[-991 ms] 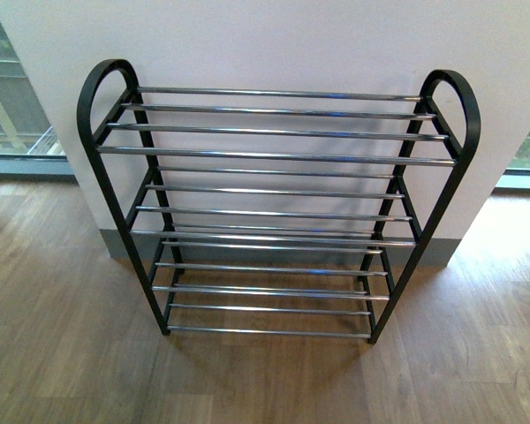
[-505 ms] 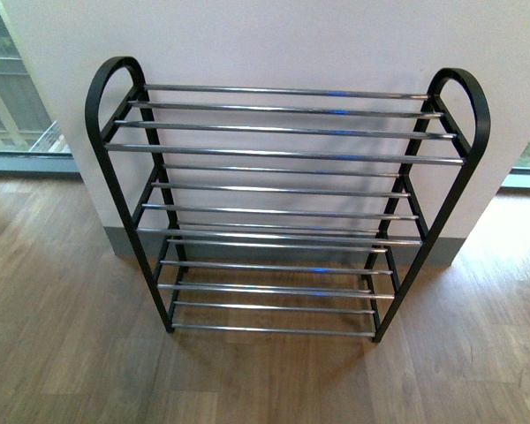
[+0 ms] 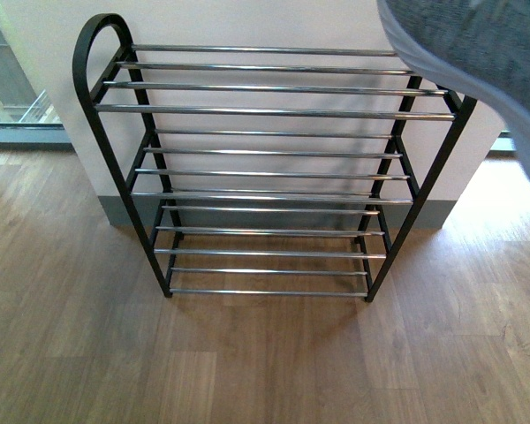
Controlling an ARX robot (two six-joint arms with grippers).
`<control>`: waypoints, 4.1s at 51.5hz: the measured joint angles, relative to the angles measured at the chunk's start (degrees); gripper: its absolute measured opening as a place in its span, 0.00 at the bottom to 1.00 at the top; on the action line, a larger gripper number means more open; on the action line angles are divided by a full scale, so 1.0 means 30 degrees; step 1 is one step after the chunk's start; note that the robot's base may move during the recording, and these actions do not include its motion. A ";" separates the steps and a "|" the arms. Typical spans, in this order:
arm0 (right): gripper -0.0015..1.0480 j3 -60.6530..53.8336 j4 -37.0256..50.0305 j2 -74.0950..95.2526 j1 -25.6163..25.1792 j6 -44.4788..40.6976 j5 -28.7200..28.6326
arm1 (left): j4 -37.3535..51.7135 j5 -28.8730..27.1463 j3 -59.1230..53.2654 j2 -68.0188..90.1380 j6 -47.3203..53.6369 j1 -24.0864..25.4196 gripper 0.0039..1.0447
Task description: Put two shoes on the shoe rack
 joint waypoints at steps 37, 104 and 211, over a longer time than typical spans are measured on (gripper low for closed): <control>0.01 1.6589 -0.4634 1.7384 -0.0335 0.4167 0.5129 | 0.0000 -0.0051 0.0000 0.0000 0.0007 0.0000 0.01; 0.83 1.0586 -0.3825 0.8313 -0.4583 0.0073 -0.1443 | 0.0000 -0.0058 0.0000 -0.0007 0.0007 0.0000 0.01; 0.02 -0.7402 -0.7504 -1.6378 -0.1982 0.0678 -0.1173 | 0.0000 -0.0051 0.0000 0.0000 0.0000 -0.0015 0.01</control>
